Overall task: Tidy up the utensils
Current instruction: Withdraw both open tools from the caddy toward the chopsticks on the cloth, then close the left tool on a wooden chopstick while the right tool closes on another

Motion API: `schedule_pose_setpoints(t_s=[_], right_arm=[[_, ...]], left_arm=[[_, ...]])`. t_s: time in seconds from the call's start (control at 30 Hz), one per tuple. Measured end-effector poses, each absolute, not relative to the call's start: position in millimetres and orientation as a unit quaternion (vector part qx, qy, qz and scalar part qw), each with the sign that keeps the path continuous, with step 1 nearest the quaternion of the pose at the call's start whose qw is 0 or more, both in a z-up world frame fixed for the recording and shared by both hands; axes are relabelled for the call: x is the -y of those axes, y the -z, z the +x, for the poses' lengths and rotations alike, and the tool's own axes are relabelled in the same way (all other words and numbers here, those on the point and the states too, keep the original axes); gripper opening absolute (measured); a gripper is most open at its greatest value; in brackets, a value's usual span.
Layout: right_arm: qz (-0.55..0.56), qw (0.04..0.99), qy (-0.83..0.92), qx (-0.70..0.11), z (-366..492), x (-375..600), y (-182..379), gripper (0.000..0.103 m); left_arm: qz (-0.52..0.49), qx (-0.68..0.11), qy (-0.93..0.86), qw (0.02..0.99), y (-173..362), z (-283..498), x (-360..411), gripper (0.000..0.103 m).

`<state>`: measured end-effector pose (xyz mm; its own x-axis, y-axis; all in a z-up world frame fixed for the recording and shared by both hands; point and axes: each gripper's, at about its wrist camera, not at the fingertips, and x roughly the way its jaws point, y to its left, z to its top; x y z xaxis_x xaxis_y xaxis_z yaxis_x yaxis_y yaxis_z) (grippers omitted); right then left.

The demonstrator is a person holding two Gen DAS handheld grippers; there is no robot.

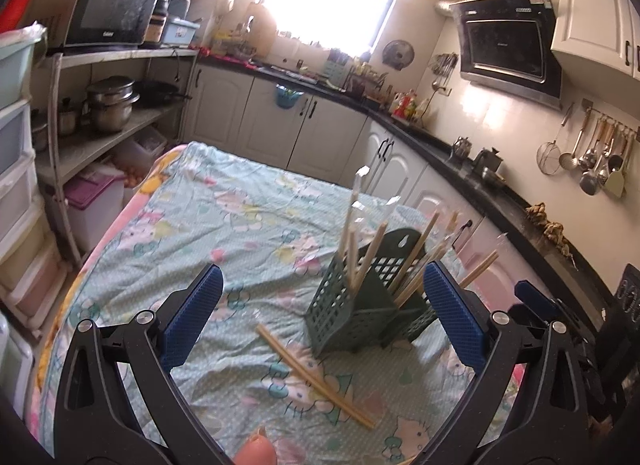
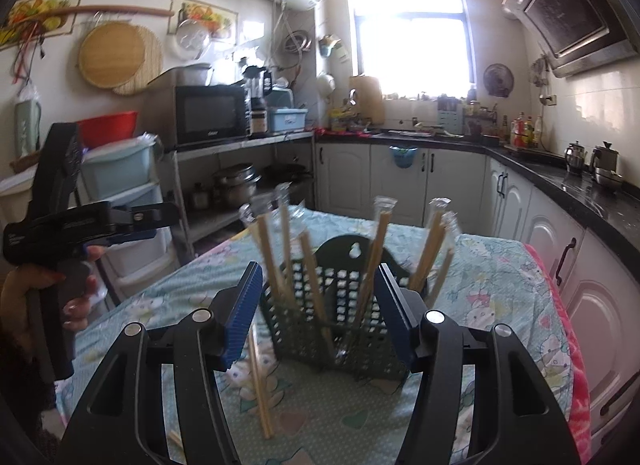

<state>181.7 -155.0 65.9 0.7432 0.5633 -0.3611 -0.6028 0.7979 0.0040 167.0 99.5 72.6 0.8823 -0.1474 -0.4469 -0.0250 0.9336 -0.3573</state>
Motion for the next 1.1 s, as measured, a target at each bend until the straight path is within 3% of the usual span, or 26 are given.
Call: schedule_pose_setpoints(t_s=[1.0,1.1], right_arm=[[-0.161,0.86,-0.413,-0.254,128,99,-10,0.056],[-0.182,0.846,-0.422,-0.27,123,93,0,0.056]], left_arm=[[-0.216,-0.365,0.038,0.905,6,183,-110,0.092],[-0.222,-0.381,0.043,0.896,16,189,-110,0.083]])
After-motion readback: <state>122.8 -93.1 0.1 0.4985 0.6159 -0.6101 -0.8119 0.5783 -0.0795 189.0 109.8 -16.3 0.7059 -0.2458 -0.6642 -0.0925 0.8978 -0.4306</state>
